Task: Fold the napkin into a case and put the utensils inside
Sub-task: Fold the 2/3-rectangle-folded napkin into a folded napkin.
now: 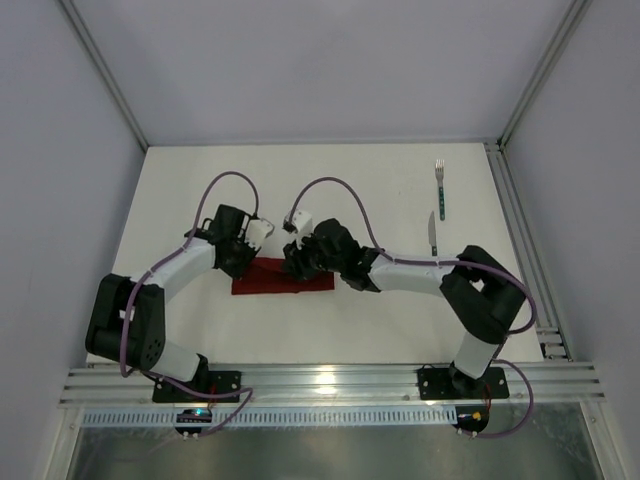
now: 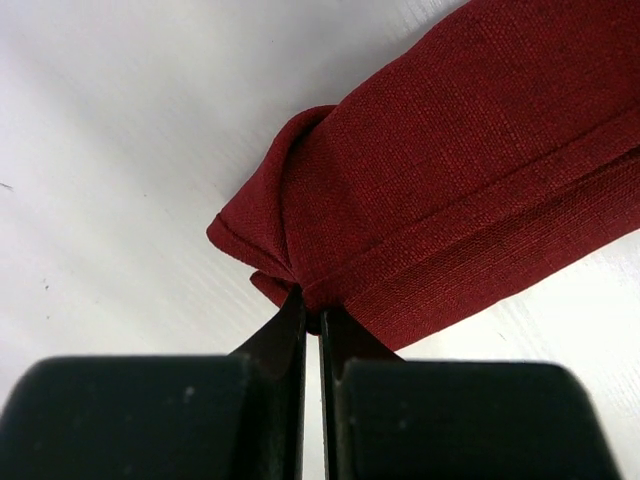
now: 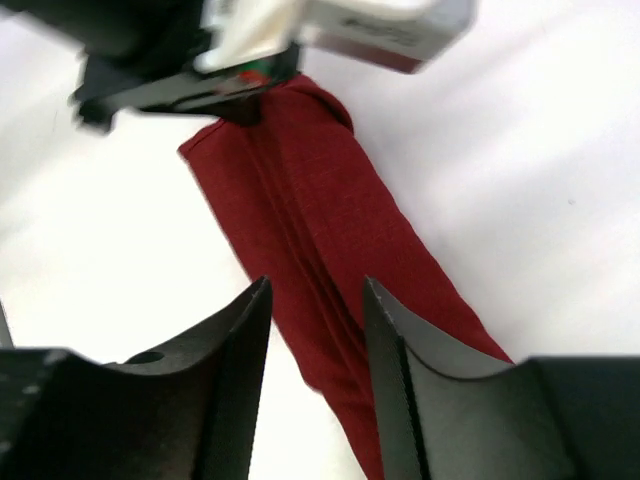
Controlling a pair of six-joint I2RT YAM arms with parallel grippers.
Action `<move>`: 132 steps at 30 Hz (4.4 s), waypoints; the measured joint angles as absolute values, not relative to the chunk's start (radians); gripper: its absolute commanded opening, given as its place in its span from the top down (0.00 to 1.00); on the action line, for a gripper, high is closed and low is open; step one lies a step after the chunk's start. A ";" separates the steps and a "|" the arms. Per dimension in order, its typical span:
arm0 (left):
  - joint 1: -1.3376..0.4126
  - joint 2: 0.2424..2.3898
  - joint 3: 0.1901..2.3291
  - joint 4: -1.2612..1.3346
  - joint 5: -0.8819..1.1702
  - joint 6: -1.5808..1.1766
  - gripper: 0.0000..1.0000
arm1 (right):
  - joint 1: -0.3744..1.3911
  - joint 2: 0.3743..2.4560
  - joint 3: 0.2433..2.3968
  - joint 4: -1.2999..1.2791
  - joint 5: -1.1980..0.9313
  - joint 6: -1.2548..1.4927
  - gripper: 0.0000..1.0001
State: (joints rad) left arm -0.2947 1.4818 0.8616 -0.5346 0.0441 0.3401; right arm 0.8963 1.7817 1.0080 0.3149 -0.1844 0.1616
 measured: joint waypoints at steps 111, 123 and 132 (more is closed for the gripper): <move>-0.102 1.009 0.400 -0.325 0.437 1.002 0.78 | 1.085 1.866 0.968 0.237 0.054 -0.127 0.96; 0.021 0.998 0.558 -0.614 0.541 1.170 0.71 | 1.049 1.877 0.980 0.243 0.038 -0.045 0.96; 0.022 1.032 0.475 -0.493 0.525 1.218 0.66 | 0.976 1.890 1.013 0.218 -0.025 -0.043 0.96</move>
